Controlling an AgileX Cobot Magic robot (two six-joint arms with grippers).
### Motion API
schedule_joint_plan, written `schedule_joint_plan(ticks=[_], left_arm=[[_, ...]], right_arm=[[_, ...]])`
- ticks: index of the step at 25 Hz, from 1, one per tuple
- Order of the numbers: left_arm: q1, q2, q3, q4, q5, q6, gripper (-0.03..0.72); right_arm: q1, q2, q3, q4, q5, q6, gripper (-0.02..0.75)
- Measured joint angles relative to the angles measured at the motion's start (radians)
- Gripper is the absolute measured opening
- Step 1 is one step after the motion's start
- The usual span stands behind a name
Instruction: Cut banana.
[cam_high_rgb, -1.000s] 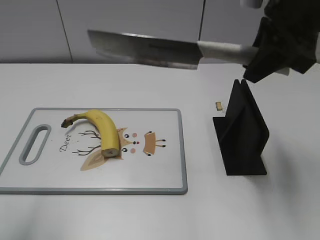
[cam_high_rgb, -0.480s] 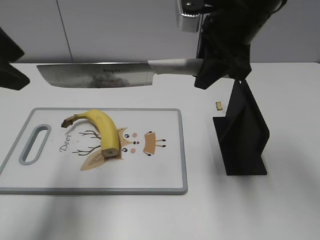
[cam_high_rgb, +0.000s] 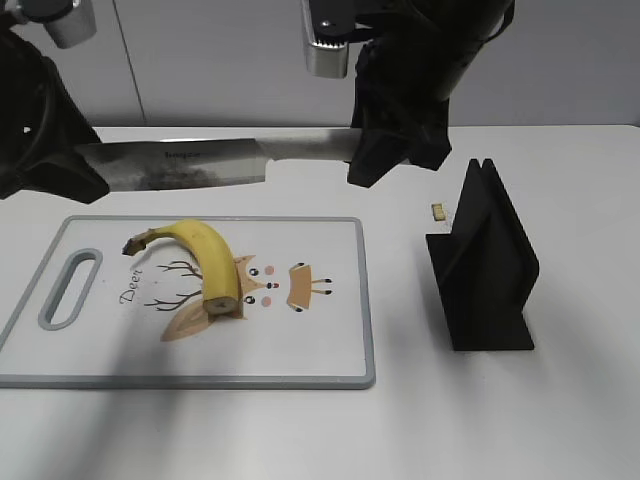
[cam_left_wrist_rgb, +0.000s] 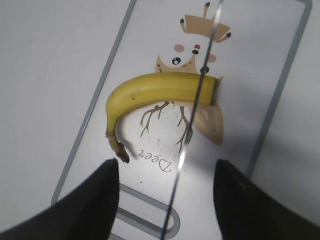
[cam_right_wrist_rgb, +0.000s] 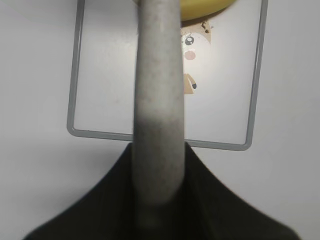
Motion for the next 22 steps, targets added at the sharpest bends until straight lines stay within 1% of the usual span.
schedule_joint_plan(ticks=[2,4,5,7,8,9,10,13,17,22], left_arm=[[0.0,0.022,0.0,0.004,-0.011,0.0,0.52],[0.0,0.039,0.0,0.007,-0.024,-0.012,0.424],[0.0,0.046,0.0,0.008,-0.031,-0.019,0.347],[-0.001,0.056,0.0,0.008,-0.038,-0.027,0.164],[-0.002,0.059,0.0,0.008,-0.033,-0.024,0.099],[-0.003,0.062,0.0,0.008,-0.027,-0.021,0.054],[-0.005,0.065,0.0,0.008,-0.026,-0.015,0.028],[-0.005,0.083,0.0,0.009,-0.024,-0.009,0.008],[-0.005,0.126,0.006,0.02,-0.019,-0.02,0.008],[-0.005,0.163,0.092,0.008,-0.104,-0.024,0.008]], right_arm=[[0.0,0.001,-0.001,0.001,0.0,-0.001,0.172],[0.0,0.001,-0.002,0.001,0.0,-0.001,0.172],[0.0,0.001,-0.002,0.001,0.0,-0.001,0.172],[0.0,0.001,-0.002,0.002,-0.013,0.001,0.172],[0.0,0.001,-0.003,-0.004,-0.021,-0.003,0.172],[-0.001,0.001,-0.006,-0.011,-0.025,-0.007,0.172],[-0.001,0.002,-0.007,-0.015,-0.026,-0.008,0.174],[-0.001,0.017,-0.008,-0.02,-0.027,-0.003,0.174],[-0.001,0.072,-0.008,-0.018,-0.02,0.027,0.176],[-0.001,0.138,-0.008,-0.02,-0.012,0.034,0.181]])
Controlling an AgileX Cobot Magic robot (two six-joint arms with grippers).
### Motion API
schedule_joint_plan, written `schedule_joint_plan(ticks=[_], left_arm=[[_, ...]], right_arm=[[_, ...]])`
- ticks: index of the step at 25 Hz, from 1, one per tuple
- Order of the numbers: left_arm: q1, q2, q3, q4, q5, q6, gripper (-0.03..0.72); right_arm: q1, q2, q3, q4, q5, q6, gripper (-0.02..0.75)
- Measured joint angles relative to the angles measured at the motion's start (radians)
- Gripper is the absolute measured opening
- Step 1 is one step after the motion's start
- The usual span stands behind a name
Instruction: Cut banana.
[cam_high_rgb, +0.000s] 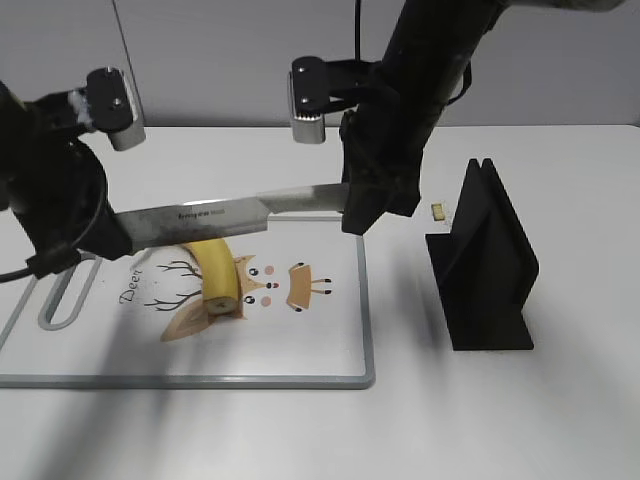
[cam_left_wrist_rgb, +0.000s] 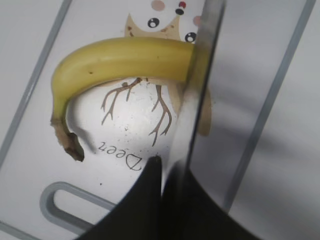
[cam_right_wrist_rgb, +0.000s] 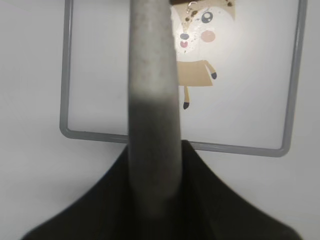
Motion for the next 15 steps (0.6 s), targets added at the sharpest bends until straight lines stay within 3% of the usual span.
schedule_joint_plan(ticks=[5,10,15], left_arm=[[-0.022,0.03,0.08,-0.007,-0.108,0.0,0.008],[-0.071,0.086,0.085,0.012,-0.183,-0.01,0.004],[-0.075,0.141,0.085,0.037,-0.225,-0.036,0.003]], right_arm=[[0.005,0.05,0.019,-0.02,-0.012,0.004,0.184],[0.005,0.056,0.068,-0.055,-0.054,0.01,0.186],[0.005,0.088,0.069,-0.063,-0.106,0.012,0.186]])
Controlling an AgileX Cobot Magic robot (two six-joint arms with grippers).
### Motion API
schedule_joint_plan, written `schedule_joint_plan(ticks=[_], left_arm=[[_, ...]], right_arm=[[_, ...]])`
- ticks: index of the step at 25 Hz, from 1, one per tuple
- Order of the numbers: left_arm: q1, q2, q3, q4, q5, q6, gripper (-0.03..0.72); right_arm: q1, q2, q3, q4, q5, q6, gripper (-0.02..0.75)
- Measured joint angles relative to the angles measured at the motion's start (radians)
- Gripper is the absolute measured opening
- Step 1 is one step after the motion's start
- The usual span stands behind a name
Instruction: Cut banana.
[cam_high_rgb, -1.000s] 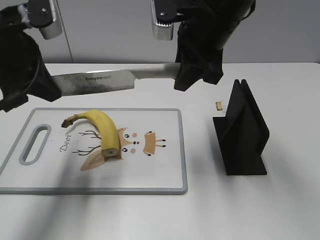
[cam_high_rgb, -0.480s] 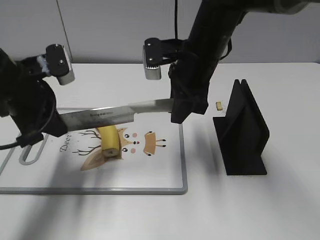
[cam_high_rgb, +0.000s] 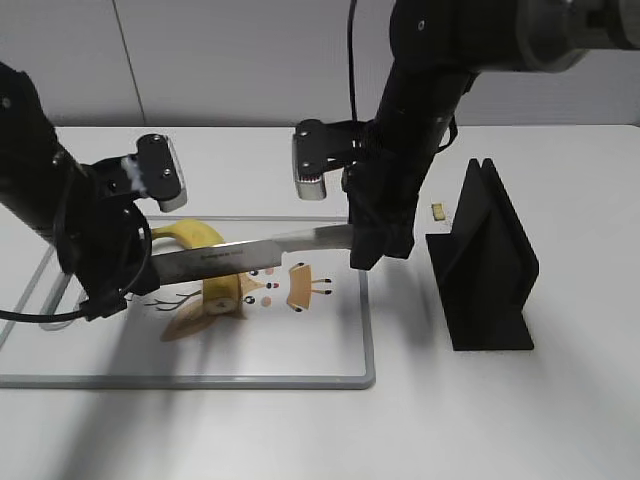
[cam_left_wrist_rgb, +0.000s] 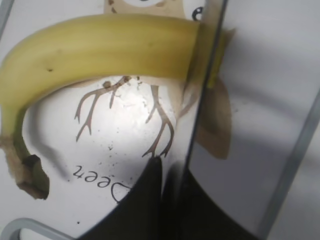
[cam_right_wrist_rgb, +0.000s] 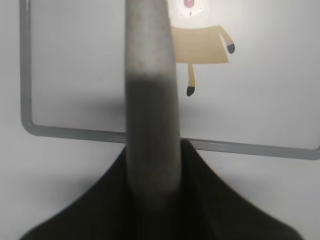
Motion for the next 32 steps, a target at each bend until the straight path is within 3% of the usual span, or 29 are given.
schedule_joint_plan(ticks=[32], left_arm=[[-0.016,0.101,0.037,0.002,-0.144,-0.006,-0.001]], right_arm=[[0.0,0.093,0.0,-0.017,-0.089,-0.002,0.195]])
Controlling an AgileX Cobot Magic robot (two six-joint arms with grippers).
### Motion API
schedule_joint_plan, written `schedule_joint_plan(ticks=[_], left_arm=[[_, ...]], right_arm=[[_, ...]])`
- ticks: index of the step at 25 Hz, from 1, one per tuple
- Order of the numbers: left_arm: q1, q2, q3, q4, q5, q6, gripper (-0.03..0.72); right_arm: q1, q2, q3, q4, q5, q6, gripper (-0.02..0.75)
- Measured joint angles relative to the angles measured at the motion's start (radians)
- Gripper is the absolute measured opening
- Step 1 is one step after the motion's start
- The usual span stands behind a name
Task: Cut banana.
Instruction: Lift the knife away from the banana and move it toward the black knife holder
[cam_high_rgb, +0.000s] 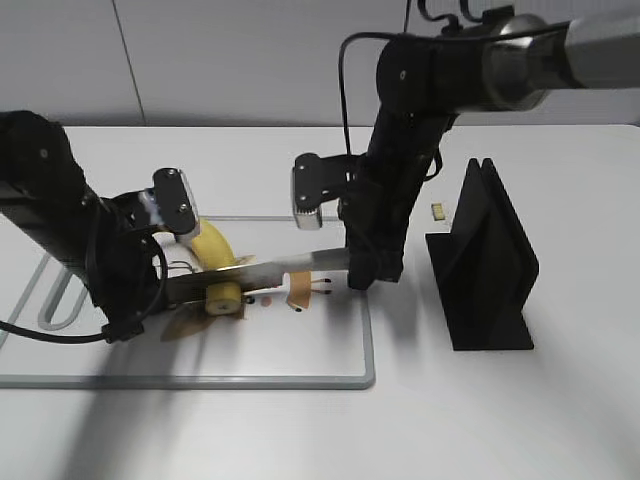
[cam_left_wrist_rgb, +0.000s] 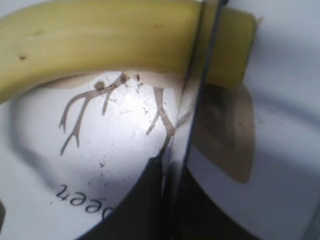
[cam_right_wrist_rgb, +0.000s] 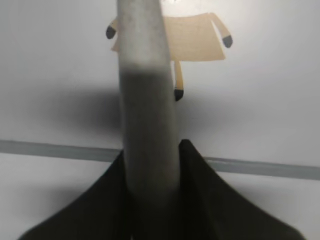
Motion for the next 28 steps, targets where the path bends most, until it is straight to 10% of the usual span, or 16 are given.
schedule_joint_plan(ticks=[28], left_arm=[[-0.003,-0.072,0.01,0.002,0.022,-0.002,-0.003]], right_arm=[[-0.002,-0.048,0.015,0.011,-0.009,-0.001,0.201]])
